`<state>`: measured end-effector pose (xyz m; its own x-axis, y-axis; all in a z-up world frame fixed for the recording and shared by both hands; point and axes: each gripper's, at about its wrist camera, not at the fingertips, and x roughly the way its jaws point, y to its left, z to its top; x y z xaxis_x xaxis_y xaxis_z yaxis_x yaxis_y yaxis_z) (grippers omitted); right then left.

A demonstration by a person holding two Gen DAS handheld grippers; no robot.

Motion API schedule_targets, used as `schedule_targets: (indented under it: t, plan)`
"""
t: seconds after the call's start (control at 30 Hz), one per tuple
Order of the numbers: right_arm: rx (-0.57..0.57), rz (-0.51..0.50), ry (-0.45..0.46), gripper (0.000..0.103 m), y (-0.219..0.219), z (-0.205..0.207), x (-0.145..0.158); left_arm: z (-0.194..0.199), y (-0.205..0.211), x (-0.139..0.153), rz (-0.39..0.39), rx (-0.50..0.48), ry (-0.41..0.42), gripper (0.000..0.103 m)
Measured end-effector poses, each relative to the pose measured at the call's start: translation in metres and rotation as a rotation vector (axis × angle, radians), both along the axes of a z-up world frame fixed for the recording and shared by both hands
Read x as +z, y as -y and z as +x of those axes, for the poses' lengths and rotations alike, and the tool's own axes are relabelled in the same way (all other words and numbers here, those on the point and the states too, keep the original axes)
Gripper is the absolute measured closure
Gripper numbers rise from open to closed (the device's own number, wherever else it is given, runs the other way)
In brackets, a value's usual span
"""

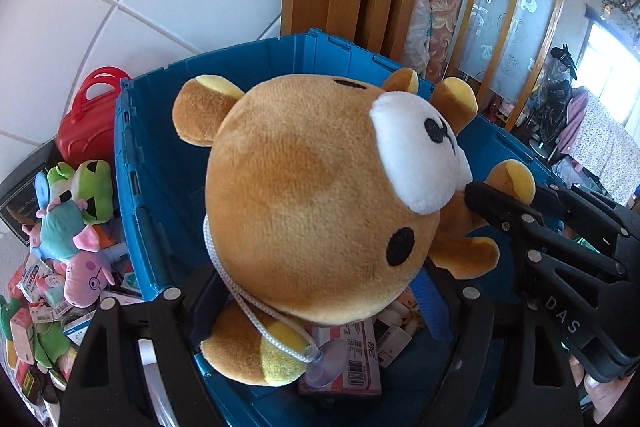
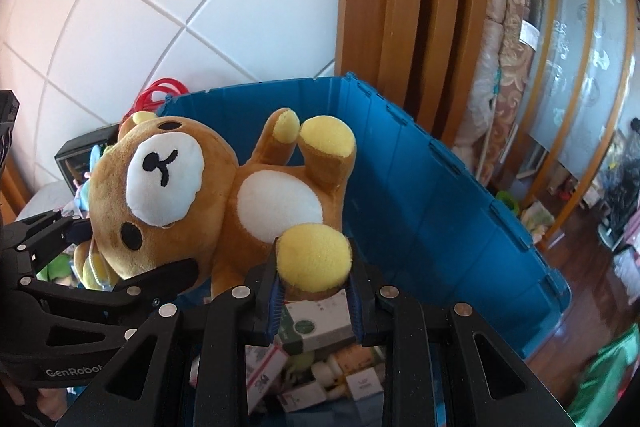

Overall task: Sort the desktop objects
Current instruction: 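Lift and carry the teddy bear over the blue crate with both tools, then open both tools to drop the teddy bear into the crate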

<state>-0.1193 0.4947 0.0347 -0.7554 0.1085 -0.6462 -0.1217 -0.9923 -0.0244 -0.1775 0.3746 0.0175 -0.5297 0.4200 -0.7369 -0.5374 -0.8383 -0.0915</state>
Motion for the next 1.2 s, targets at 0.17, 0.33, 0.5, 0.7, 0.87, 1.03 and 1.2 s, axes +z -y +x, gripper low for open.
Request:
schedule_targets:
  t: [0.17, 0.33, 0.5, 0.7, 0.87, 1.03, 1.2]
  plan:
    - [-0.052, 0.067, -0.009, 0.050, 0.001, -0.005, 0.003, -0.004, -0.004, -0.006, -0.060, 0.006, 0.032, 0.017]
    - [-0.056, 0.066, -0.026, 0.022, 0.005, -0.003, 0.007, 0.001, 0.007, -0.002, -0.039, 0.027, 0.008, 0.017]
    - [-0.071, 0.069, -0.035, 0.012, 0.009, -0.002, 0.014, 0.007, 0.019, 0.004, -0.035, 0.036, -0.018, 0.016]
    - [-0.070, 0.098, -0.048, 0.006, 0.031, 0.002, 0.019, 0.015, 0.046, 0.011, -0.023, 0.062, -0.062, 0.016]
    - [-0.022, 0.106, -0.094, 0.000, 0.066, 0.009, 0.030, 0.027, 0.093, 0.015, -0.016, 0.126, -0.108, 0.016]
    - [0.046, 0.118, -0.129, 0.000, 0.117, 0.009, 0.034, 0.038, 0.153, 0.014, -0.053, 0.221, -0.160, 0.016]
    - [0.177, 0.096, -0.154, 0.000, 0.183, 0.010, 0.028, 0.049, 0.229, -0.003, -0.096, 0.337, -0.175, 0.016]
